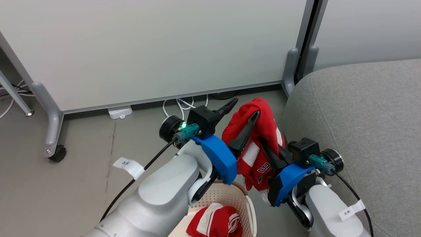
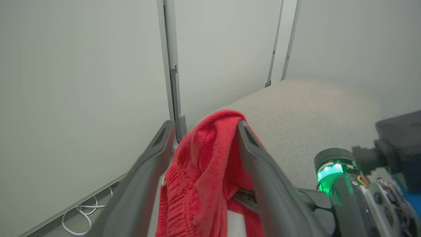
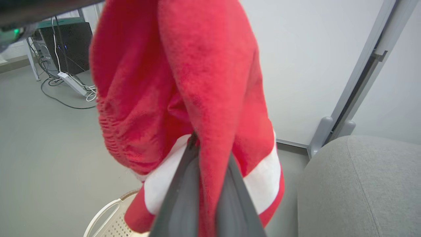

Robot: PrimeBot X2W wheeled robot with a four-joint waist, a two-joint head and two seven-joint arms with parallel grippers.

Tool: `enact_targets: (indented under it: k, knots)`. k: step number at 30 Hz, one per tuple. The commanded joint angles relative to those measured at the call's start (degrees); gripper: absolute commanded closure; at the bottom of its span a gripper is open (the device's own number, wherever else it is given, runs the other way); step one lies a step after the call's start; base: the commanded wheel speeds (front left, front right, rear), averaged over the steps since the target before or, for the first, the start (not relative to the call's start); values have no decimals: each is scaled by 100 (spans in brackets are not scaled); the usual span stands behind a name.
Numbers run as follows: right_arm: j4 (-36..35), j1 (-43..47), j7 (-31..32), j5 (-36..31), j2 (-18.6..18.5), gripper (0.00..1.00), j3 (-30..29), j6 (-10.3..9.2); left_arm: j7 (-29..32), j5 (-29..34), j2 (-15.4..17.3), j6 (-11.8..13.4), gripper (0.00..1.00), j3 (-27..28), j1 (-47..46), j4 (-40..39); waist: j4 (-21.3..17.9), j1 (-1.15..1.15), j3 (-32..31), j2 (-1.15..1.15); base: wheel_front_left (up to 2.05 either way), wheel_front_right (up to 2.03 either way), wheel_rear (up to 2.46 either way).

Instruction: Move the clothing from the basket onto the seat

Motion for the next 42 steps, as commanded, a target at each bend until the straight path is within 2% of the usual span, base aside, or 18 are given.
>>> enact_targets:
  k: [1,6,12,24,29,34,42]
  knots:
    - [-14,-82,-43,-46,-16,100,-61,3,-32,72,106,21,0,46,160,-57,8,0,-6,0,0,0,0]
    - [-39,-46,-69,-137,-16,100,-268,3,-47,422,323,38,0,441,655,-719,34,0,10,0,0,0,0]
    - [-58,16,-118,-231,-16,100,-523,3,-48,1072,637,137,0,1184,1608,-1629,26,0,22,0,0,0,0]
    - [-140,68,-111,-355,-15,100,-762,3,-46,2178,1067,-123,0,2653,3332,-2602,-96,0,95,0,0,0,0]
    - [-180,89,-113,-397,-14,100,-846,3,-46,2437,1006,-176,0,3249,3804,-2774,-148,0,124,0,0,0,0]
    - [-222,82,-120,-391,-15,100,-873,3,-47,2656,878,-245,0,3569,4015,-2879,-261,0,162,0,0,0,0]
    - [-333,60,-132,-190,-13,100,-795,3,-46,2882,744,-297,0,3849,4089,-3016,-788,0,307,0,0,0,0]
